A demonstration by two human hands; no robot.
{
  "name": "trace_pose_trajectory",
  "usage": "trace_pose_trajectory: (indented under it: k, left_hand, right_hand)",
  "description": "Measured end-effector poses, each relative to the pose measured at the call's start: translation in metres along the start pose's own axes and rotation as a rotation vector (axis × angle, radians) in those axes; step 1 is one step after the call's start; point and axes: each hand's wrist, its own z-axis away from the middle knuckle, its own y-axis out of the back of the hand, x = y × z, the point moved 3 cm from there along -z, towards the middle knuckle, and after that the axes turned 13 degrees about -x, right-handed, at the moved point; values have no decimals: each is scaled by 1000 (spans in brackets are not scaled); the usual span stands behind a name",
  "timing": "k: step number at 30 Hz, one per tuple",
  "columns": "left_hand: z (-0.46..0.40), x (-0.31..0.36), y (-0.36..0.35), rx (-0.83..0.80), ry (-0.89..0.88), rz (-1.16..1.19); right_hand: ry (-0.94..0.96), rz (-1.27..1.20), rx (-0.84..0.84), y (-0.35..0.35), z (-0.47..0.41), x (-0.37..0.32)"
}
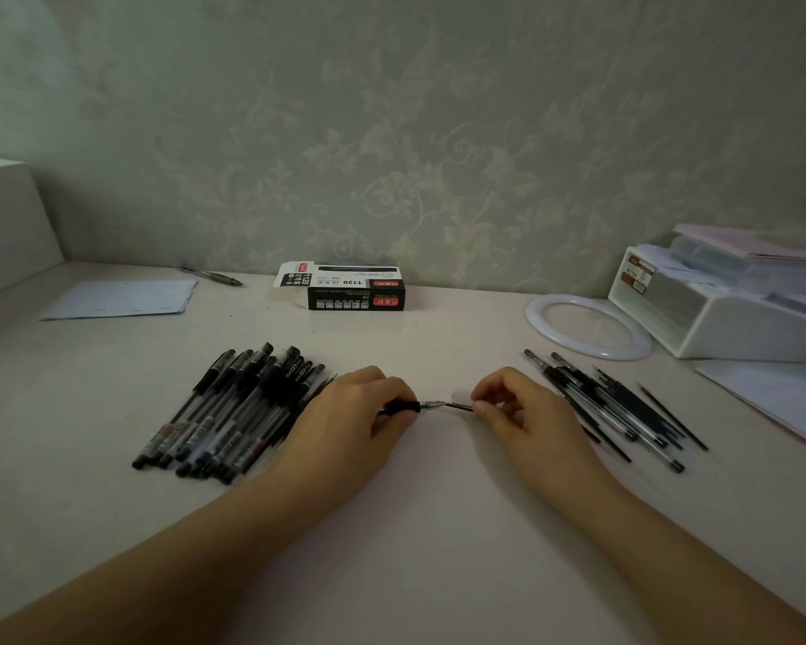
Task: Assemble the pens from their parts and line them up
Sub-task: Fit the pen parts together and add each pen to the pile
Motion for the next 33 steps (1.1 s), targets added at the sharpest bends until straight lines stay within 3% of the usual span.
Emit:
trace_pose_trajectory:
  k: [8, 33]
  left_hand:
    - [0, 3, 2, -19, -1, 10]
    - [1, 18, 13, -14, -34, 52]
  right_hand:
    - [87, -156, -28, -2, 1, -4]
    - [110, -355, -113, -7, -5, -8]
